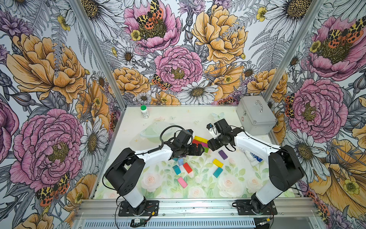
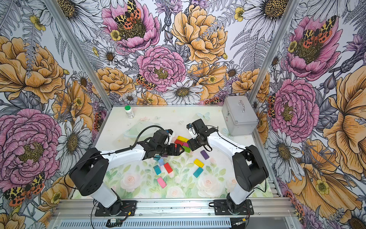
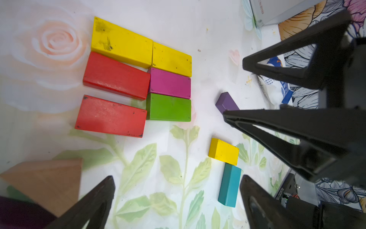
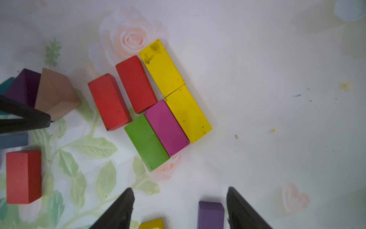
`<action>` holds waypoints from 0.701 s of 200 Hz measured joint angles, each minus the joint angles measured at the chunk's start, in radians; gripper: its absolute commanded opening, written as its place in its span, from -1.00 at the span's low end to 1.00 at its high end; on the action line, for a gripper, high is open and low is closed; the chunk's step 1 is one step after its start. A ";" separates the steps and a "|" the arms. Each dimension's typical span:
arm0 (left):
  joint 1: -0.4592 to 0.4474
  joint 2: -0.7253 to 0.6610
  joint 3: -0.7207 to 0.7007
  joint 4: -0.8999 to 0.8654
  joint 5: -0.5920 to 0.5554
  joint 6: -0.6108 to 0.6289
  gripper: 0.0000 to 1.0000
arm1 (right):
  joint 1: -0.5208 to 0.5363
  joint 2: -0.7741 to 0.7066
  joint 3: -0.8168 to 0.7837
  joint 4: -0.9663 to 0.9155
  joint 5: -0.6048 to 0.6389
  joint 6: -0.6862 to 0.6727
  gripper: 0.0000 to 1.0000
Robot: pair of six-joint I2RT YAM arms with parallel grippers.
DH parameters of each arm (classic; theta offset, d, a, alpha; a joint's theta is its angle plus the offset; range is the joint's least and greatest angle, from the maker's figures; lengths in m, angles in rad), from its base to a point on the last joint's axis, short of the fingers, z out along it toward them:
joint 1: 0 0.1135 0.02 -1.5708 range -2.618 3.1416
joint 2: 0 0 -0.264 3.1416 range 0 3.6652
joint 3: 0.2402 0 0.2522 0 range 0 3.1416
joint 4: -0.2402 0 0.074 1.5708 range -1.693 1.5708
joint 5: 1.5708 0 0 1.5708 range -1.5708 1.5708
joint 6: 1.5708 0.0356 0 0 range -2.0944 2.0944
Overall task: Assemble a piece of candy with building blocks
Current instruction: Assemble the building blocks at the center of the board.
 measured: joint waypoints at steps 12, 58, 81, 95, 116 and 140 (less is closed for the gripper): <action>-0.005 0.019 0.011 0.000 -0.004 -0.010 0.97 | 0.000 -0.004 -0.026 0.021 0.000 0.022 0.70; -0.008 0.097 0.047 0.000 -0.023 -0.020 0.97 | -0.006 -0.033 -0.057 0.060 0.016 0.049 0.76; -0.008 0.139 0.078 0.000 -0.026 -0.021 0.97 | -0.021 -0.061 -0.059 0.076 0.020 0.050 0.76; -0.008 0.159 0.098 0.000 -0.026 -0.021 0.97 | -0.032 -0.069 -0.060 0.085 0.021 0.050 0.76; -0.008 0.198 0.126 0.005 -0.026 -0.021 0.97 | -0.045 -0.071 -0.064 0.097 0.024 0.050 0.76; -0.008 0.227 0.151 0.014 -0.026 -0.021 0.97 | -0.053 -0.071 -0.064 0.100 0.024 0.050 0.76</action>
